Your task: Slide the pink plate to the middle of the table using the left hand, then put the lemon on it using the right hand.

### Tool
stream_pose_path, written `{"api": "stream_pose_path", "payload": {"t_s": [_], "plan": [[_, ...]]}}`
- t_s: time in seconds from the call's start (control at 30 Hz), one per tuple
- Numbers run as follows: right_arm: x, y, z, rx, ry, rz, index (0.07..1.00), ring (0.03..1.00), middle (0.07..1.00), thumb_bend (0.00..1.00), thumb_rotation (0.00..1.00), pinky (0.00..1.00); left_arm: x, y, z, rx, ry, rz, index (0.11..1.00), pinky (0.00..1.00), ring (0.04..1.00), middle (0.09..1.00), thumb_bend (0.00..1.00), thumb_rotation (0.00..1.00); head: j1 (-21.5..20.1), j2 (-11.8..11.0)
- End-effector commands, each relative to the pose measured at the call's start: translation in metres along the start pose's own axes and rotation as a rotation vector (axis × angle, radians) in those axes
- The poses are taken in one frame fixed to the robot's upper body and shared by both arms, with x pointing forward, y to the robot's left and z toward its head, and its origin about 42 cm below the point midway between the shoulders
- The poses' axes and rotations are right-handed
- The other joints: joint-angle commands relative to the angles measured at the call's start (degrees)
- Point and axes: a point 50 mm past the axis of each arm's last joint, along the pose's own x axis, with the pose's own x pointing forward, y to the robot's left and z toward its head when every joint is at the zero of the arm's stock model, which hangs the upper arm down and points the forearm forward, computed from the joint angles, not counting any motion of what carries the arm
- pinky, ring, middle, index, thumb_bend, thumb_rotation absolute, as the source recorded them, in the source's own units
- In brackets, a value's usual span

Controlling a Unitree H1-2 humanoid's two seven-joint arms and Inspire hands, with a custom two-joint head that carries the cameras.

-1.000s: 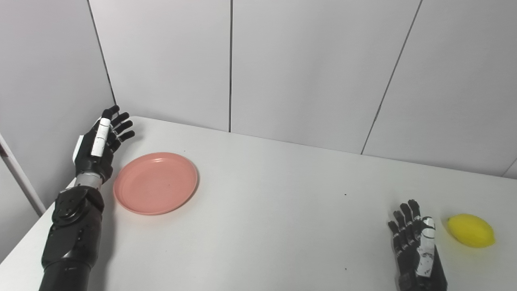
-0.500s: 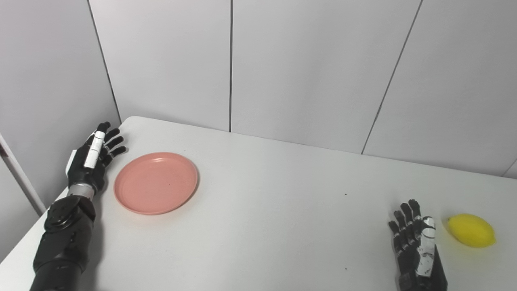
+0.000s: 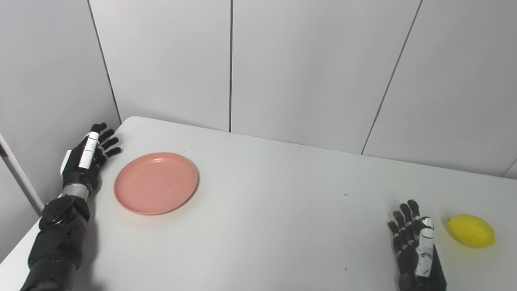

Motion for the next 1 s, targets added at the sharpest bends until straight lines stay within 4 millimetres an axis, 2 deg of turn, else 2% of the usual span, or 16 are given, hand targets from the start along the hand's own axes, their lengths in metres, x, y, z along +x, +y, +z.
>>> {"api": "stream_pose_path", "payload": {"t_s": [0.0, 0.17, 0.23, 0.4, 0.57, 0.77, 0.97], "plan": [[-0.031, -0.006, -0.044, 0.035, 0.151, -0.039, 1.000, 1.000, 1.000, 0.65, 1.00, 1.00, 0.012, -0.004, 0.019, 0.021, -0.059, -0.040, 0.818, 0.73, 0.768, 0.784, 0.92, 0.69, -0.02, 0.06], [-0.031, -0.004, -0.045, 0.040, 0.156, -0.047, 1.000, 0.994, 0.997, 0.65, 1.00, 1.00, 0.010, -0.012, 0.020, 0.010, -0.056, -0.054, 0.829, 0.78, 0.820, 0.838, 0.93, 0.69, -0.21, 0.08], [-0.031, -0.003, -0.045, 0.044, 0.158, -0.043, 1.000, 0.995, 0.999, 0.66, 1.00, 1.00, 0.009, -0.015, 0.020, 0.015, -0.057, -0.062, 0.850, 0.82, 0.849, 0.872, 0.90, 0.72, -0.26, 0.03], [-0.030, -0.001, -0.046, 0.052, 0.154, -0.043, 1.000, 0.992, 0.994, 0.66, 1.00, 1.00, 0.006, -0.018, 0.021, 0.049, -0.065, -0.086, 0.864, 0.83, 0.856, 0.881, 0.88, 0.72, -0.53, 0.04], [-0.030, 0.000, -0.046, 0.053, 0.148, -0.039, 1.000, 0.995, 0.996, 0.66, 1.00, 1.00, 0.004, -0.021, 0.021, 0.165, -0.075, -0.080, 0.831, 0.79, 0.828, 0.832, 0.84, 0.72, -0.87, 0.17], [-0.031, 0.002, -0.046, 0.048, 0.144, -0.036, 1.000, 0.994, 0.994, 0.67, 1.00, 1.00, 0.006, -0.019, 0.016, 0.210, -0.053, -0.066, 0.850, 0.85, 0.863, 0.862, 0.83, 0.69, -1.07, 0.37], [-0.032, 0.003, -0.045, 0.051, 0.145, -0.038, 0.998, 0.991, 0.988, 0.67, 1.00, 1.00, 0.004, -0.026, 0.019, 0.227, -0.062, -0.084, 0.842, 0.86, 0.871, 0.869, 0.79, 0.69, -1.32, 0.56]]}}
